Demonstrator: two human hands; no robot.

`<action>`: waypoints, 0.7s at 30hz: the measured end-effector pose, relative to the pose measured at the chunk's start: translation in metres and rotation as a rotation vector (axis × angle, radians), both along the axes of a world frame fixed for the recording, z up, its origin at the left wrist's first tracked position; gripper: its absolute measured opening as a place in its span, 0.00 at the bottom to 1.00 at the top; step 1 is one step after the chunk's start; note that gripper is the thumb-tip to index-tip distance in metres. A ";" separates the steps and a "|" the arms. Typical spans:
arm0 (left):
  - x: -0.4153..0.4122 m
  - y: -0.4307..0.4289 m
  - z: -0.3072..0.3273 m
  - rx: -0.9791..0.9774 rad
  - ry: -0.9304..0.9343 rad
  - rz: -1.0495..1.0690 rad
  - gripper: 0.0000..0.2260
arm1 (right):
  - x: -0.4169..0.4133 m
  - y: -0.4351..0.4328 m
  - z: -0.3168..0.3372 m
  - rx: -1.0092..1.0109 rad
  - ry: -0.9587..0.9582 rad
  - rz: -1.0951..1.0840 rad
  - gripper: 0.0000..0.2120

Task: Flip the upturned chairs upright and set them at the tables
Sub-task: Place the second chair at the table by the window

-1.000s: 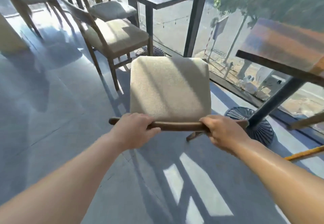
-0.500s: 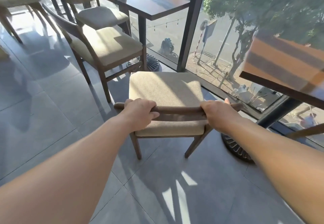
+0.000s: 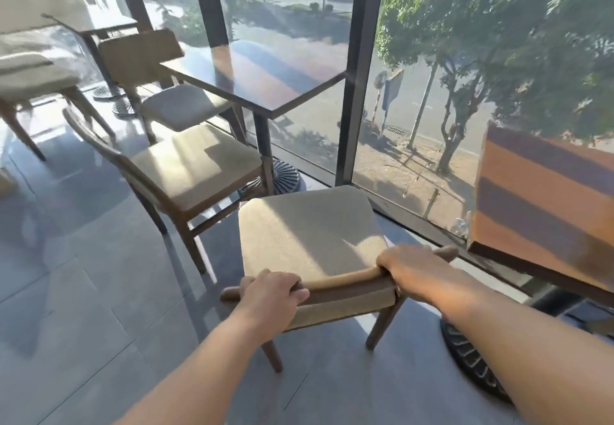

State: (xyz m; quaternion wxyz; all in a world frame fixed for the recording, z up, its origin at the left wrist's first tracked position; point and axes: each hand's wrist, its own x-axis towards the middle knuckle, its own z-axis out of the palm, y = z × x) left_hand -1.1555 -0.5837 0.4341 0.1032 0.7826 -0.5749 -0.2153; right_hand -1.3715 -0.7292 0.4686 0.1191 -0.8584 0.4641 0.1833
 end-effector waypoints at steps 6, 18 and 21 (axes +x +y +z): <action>-0.008 -0.080 0.011 0.075 -0.089 0.058 0.11 | 0.010 -0.088 0.003 -0.053 0.054 0.146 0.16; -0.026 -0.243 0.013 0.107 0.001 -0.052 0.11 | 0.013 -0.248 0.005 -0.028 -0.049 -0.163 0.16; -0.024 -0.281 0.004 0.038 0.104 -0.063 0.13 | 0.017 -0.293 -0.001 -0.029 -0.035 -0.222 0.15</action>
